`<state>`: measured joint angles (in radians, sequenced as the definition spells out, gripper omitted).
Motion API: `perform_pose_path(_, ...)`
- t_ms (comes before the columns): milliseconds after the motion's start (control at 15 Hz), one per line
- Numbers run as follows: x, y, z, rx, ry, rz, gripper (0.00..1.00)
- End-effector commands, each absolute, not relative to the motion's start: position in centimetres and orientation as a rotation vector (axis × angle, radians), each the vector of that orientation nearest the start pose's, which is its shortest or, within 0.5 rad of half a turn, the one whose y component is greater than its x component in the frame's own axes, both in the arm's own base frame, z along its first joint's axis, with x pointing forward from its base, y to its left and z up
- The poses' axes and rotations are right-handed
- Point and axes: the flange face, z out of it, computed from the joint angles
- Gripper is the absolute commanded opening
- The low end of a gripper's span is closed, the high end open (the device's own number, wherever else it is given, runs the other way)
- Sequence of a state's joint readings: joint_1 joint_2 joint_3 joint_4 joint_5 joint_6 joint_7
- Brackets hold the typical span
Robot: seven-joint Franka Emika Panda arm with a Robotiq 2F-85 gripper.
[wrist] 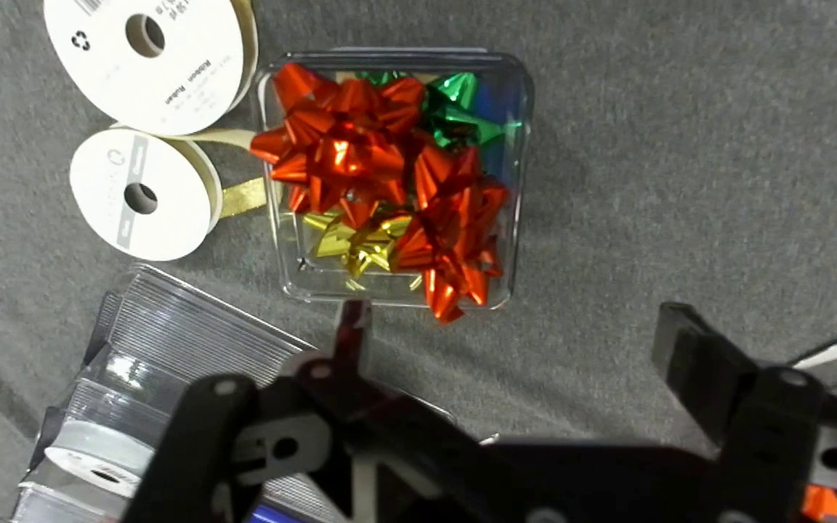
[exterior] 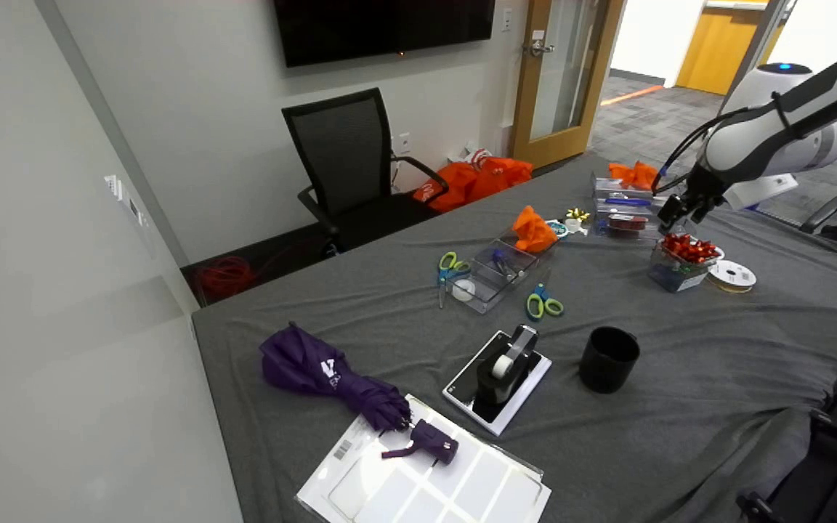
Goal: Move the bow to the container on the left side
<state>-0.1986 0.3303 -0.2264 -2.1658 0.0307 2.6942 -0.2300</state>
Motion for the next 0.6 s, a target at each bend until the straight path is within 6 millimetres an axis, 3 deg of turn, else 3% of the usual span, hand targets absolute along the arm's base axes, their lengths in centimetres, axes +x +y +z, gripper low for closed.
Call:
perform_pose_path(0,53.9,-25.0,25.0,-3.249,0.194,-0.276,1.0)
perform_pose_path(267,53.3,-25.6,23.8,-3.236,0.121,-0.231,1.0)
perform_pose_path(333,53.2,-25.7,23.5,-3.235,0.102,-0.23,0.91)
perform_pose_path(400,53.2,-25.8,23.4,-3.235,0.091,-0.223,0.72)
perform_pose_path(533,53.1,-26.0,23.2,-3.238,0.082,-0.225,0.58)
